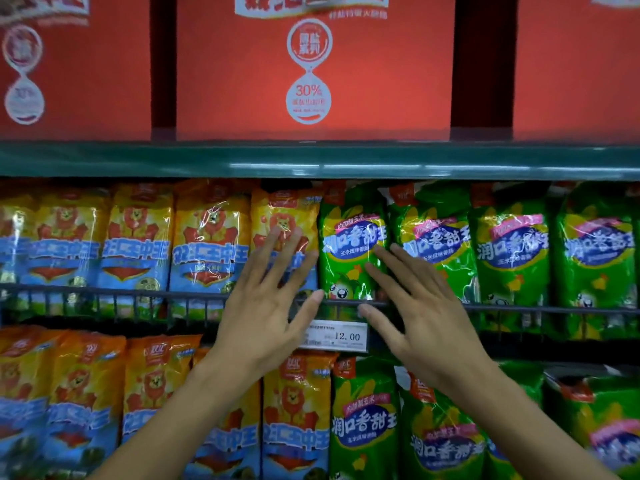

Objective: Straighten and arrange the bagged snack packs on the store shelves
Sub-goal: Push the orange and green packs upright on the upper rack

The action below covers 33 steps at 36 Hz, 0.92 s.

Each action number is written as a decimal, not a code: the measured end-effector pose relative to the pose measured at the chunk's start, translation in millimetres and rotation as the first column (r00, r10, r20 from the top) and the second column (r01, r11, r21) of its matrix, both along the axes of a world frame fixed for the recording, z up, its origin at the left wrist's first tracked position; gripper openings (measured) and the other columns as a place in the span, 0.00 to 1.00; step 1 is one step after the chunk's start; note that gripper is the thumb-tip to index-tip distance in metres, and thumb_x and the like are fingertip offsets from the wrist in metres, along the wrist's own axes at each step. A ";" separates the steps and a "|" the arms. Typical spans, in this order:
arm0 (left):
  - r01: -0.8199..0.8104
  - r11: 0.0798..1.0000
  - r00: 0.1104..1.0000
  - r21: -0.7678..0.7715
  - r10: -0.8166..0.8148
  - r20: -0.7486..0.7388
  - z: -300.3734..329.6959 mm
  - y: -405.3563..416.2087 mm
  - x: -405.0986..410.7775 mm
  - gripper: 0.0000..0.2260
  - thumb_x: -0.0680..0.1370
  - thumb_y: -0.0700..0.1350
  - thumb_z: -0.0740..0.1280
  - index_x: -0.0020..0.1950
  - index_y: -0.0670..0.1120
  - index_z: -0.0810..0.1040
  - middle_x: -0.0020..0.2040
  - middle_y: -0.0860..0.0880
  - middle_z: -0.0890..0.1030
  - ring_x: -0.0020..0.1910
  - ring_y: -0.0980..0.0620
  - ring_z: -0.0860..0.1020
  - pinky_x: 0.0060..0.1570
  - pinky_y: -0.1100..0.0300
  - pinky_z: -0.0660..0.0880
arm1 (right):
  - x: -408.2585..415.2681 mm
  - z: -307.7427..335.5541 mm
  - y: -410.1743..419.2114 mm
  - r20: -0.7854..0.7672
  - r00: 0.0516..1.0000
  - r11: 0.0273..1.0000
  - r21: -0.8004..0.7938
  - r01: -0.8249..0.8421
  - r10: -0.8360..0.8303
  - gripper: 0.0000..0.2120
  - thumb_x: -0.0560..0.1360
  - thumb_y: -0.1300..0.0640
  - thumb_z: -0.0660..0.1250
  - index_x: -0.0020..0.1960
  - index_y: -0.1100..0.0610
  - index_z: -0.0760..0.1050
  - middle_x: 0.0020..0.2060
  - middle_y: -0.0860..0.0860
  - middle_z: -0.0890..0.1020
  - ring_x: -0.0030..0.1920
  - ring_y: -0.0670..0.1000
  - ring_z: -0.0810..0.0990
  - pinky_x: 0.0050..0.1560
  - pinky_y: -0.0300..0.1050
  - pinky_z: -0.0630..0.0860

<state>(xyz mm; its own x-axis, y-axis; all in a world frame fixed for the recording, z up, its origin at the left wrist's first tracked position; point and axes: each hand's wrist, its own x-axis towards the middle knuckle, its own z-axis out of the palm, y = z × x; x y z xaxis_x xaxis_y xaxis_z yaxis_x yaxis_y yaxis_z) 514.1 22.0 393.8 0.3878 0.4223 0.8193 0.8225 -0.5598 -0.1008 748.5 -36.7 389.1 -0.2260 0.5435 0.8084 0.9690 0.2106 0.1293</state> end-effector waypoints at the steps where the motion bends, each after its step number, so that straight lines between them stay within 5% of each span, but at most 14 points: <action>1: -0.003 1.000 1.000 -0.002 0.003 -0.003 1.8 1.4 -0.5 0.28 0.83 0.66 0.41 0.83 0.60 0.49 0.83 0.58 0.38 0.81 0.54 0.32 0.77 0.54 0.29 | -2.4 1.3 0.1 -0.027 1.000 1.000 0.016 -0.006 0.006 0.32 0.82 0.32 0.46 0.79 0.47 0.64 0.81 0.44 0.60 0.82 0.46 0.49 0.81 0.49 0.45; 4: 0.075 0.997 0.997 0.001 -0.075 0.006 9.6 4.6 -7.6 0.27 0.83 0.66 0.43 0.82 0.62 0.54 0.83 0.62 0.44 0.81 0.57 0.37 0.77 0.57 0.32 | -14.1 7.8 3.6 -0.070 0.997 0.999 0.040 -0.028 0.031 0.31 0.81 0.33 0.48 0.76 0.48 0.69 0.78 0.46 0.65 0.80 0.49 0.57 0.80 0.54 0.55; 9: 0.239 0.964 0.954 0.120 -0.256 0.156 27.2 13.7 -31.0 0.23 0.85 0.56 0.57 0.79 0.51 0.67 0.77 0.57 0.67 0.77 0.55 0.61 0.76 0.57 0.59 | -42.8 34.5 23.4 -0.133 0.972 0.981 0.003 -0.195 0.194 0.26 0.82 0.40 0.59 0.76 0.50 0.69 0.75 0.45 0.69 0.77 0.48 0.62 0.78 0.51 0.61; 14: 0.171 0.983 0.943 0.061 -0.182 0.277 47.1 28.7 -47.1 0.26 0.83 0.58 0.57 0.81 0.53 0.63 0.81 0.51 0.58 0.81 0.51 0.51 0.77 0.58 0.50 | -73.8 69.0 48.5 -0.263 0.952 0.988 0.018 -0.156 0.155 0.29 0.81 0.39 0.61 0.73 0.58 0.72 0.69 0.54 0.76 0.71 0.57 0.70 0.73 0.53 0.65; 17: 0.211 0.977 0.943 -0.034 -0.194 0.272 52.2 32.9 -47.7 0.28 0.84 0.61 0.55 0.83 0.57 0.53 0.83 0.52 0.52 0.78 0.63 0.42 0.74 0.65 0.39 | -87.9 80.3 50.7 -0.346 0.932 0.993 -0.018 -0.118 0.105 0.28 0.81 0.37 0.59 0.70 0.58 0.73 0.65 0.55 0.78 0.67 0.58 0.71 0.69 0.53 0.67; 19: 0.280 0.960 0.909 0.003 -0.267 0.319 55.1 35.7 -43.9 0.29 0.84 0.58 0.58 0.82 0.54 0.55 0.80 0.52 0.56 0.73 0.69 0.42 0.70 0.74 0.37 | -95.7 83.2 52.4 -0.399 0.910 0.991 -0.017 -0.131 0.114 0.25 0.81 0.38 0.61 0.67 0.57 0.75 0.63 0.55 0.79 0.66 0.57 0.72 0.68 0.51 0.67; 22: 0.372 0.923 0.819 0.103 -0.378 0.432 59.6 43.4 -40.6 0.24 0.83 0.51 0.66 0.78 0.50 0.66 0.73 0.51 0.66 0.75 0.60 0.55 0.77 0.63 0.54 | -105.8 85.2 52.7 -0.557 0.797 0.967 0.052 -0.248 0.235 0.19 0.79 0.41 0.67 0.62 0.54 0.78 0.57 0.50 0.82 0.59 0.51 0.78 0.62 0.47 0.74; 24: 0.451 0.884 0.735 0.128 -0.448 0.509 60.2 44.8 -42.3 0.23 0.81 0.47 0.69 0.75 0.51 0.70 0.68 0.55 0.68 0.73 0.54 0.64 0.73 0.56 0.65 | -112.1 85.8 48.0 -0.663 0.671 0.932 0.122 -0.340 0.332 0.12 0.78 0.46 0.71 0.58 0.47 0.77 0.52 0.42 0.83 0.52 0.38 0.80 0.52 0.31 0.75; 29: 0.623 0.750 0.490 0.223 -0.597 0.635 59.9 40.4 -54.3 0.22 0.79 0.44 0.72 0.71 0.52 0.71 0.66 0.53 0.73 0.66 0.57 0.75 0.64 0.66 0.73 | -117.5 84.4 44.4 -0.743 0.491 0.861 0.228 -0.455 0.456 0.14 0.74 0.53 0.76 0.58 0.48 0.77 0.49 0.35 0.80 0.49 0.29 0.79 0.51 0.27 0.76; 33: 0.775 0.626 0.316 0.090 -0.506 0.803 67.0 33.7 -61.2 0.26 0.72 0.55 0.73 0.67 0.61 0.67 0.63 0.60 0.75 0.60 0.71 0.76 0.56 0.75 0.73 | -118.5 92.5 39.0 -0.807 0.367 0.801 0.202 -0.564 0.462 0.21 0.71 0.48 0.76 0.61 0.50 0.76 0.53 0.41 0.81 0.50 0.33 0.82 0.50 0.30 0.78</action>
